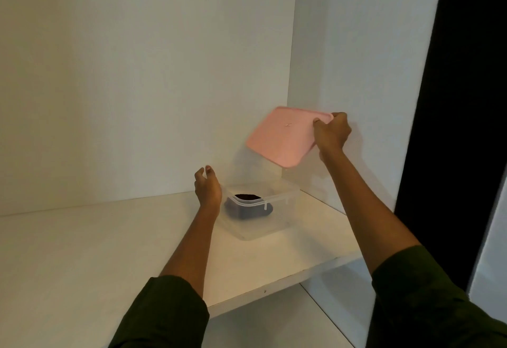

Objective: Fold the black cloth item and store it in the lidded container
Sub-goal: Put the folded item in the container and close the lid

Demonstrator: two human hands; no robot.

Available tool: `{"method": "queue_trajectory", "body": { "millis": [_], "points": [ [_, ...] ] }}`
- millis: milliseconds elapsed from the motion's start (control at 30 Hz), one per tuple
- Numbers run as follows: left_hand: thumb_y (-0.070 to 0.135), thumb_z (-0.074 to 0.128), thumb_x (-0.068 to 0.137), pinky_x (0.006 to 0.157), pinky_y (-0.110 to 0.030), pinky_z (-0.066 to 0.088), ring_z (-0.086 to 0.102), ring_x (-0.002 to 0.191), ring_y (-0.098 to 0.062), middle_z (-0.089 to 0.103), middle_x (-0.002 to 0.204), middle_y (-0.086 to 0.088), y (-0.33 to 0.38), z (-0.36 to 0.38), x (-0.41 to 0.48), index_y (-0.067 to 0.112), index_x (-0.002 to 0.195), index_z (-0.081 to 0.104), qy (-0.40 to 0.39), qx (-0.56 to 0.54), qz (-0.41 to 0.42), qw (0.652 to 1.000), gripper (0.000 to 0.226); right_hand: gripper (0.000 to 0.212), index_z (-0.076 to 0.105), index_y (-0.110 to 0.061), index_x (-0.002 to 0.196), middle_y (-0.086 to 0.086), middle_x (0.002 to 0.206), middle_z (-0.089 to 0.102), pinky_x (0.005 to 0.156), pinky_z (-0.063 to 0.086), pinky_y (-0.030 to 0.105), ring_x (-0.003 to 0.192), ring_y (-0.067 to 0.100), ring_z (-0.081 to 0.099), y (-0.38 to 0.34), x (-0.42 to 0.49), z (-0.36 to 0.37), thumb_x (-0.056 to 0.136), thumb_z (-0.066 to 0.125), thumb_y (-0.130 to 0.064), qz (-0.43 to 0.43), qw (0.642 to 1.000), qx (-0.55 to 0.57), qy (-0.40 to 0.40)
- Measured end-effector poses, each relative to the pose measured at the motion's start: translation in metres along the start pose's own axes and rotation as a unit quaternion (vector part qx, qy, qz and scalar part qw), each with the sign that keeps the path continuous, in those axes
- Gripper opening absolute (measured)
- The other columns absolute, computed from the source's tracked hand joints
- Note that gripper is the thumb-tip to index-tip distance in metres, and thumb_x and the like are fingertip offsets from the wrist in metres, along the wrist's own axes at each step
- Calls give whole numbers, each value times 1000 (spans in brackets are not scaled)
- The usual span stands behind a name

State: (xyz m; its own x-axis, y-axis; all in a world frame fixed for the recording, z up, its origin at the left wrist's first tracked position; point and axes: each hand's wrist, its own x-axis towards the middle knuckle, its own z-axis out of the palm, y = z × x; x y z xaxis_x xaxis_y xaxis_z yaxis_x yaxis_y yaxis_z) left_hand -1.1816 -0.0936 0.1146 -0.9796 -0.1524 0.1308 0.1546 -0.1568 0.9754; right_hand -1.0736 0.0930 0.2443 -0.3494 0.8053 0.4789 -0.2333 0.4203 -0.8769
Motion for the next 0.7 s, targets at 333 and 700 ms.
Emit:
{"method": "queue_trajectory", "body": {
  "millis": [333,700],
  "points": [
    [36,30,101,109,-40,34,43,130,-32,47,142,-14,0,-3,0,13,138,43,9,-24,-6,1000,46,44,49,3,123,20,125,52,58,56,26,91,27,59,47,-38,24,81,62,8,174,970,105,-135],
    [38,42,97,110,-42,38,46,128,-34,49,141,-15,1,-4,7,9,138,43,18,1,3,1000,50,7,60,-2,80,15,68,58,38,40,15,43,15,49,54,-38,25,81,64,-8,68,938,-146,-306]
  ]
}}
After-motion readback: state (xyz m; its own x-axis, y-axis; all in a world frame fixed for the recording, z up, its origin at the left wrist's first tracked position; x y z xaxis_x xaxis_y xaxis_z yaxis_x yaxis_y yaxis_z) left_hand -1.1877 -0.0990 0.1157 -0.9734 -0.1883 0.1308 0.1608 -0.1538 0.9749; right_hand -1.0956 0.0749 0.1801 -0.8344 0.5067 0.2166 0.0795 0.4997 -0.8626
